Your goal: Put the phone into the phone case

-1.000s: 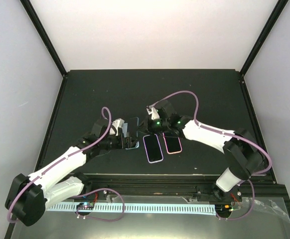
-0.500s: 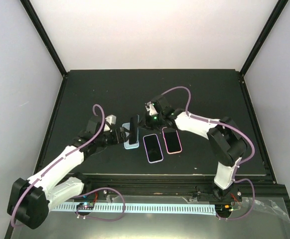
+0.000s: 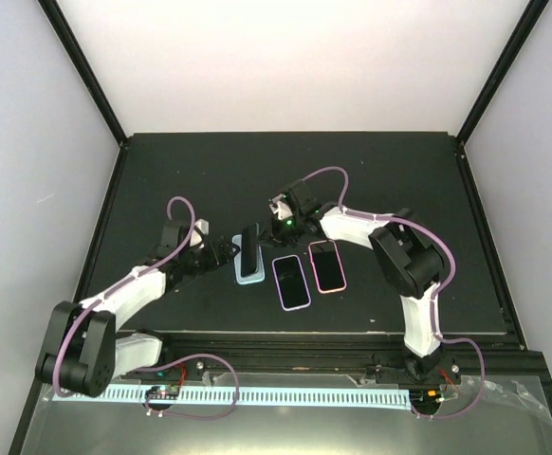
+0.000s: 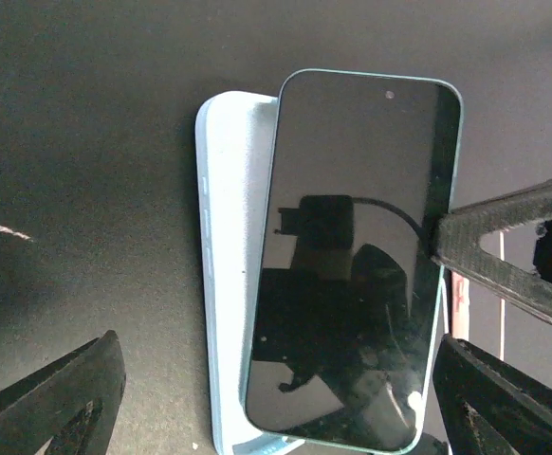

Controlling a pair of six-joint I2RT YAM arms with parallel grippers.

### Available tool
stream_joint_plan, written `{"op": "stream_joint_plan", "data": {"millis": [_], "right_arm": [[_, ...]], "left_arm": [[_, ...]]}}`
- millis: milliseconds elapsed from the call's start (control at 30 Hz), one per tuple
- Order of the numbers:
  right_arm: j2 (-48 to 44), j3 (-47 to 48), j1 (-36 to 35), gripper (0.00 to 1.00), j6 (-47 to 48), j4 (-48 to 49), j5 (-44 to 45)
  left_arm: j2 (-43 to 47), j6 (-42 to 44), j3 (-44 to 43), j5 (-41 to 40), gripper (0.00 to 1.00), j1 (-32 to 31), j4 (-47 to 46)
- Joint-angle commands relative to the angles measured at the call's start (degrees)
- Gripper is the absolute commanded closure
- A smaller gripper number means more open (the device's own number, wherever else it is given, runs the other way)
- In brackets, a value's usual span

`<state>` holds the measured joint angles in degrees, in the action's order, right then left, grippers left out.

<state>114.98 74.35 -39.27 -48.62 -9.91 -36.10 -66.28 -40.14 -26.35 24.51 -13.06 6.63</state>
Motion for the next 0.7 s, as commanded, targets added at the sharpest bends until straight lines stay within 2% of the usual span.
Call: {"op": "stream_joint_plan", "data": {"millis": [0, 233, 433, 667], "right_arm": [[1.13, 2.42, 0.36, 0.99, 1.19, -0.41, -3.30], [4.10, 4.81, 0.33, 0.98, 2.79, -3.11, -5.00], [5.01, 5.78, 0.41, 0.99, 5.68, -6.25, -7.15], [2.69, 3.09, 0.33, 0.99, 7.16, -7.20, -8.90]], "left_arm": [[-4.97, -0.10, -0.19, 2.51, 0.10, 0.88, -6.77], [-13.15, 0.15, -0.86, 3.85, 0.12, 0.93, -13.17], [-20.29, 1.83, -4.09, 5.27, 0.16, 0.93, -14.33], [-22.37, 2.27, -4.01, 10.51, 0.21, 0.84, -18.40]]}}
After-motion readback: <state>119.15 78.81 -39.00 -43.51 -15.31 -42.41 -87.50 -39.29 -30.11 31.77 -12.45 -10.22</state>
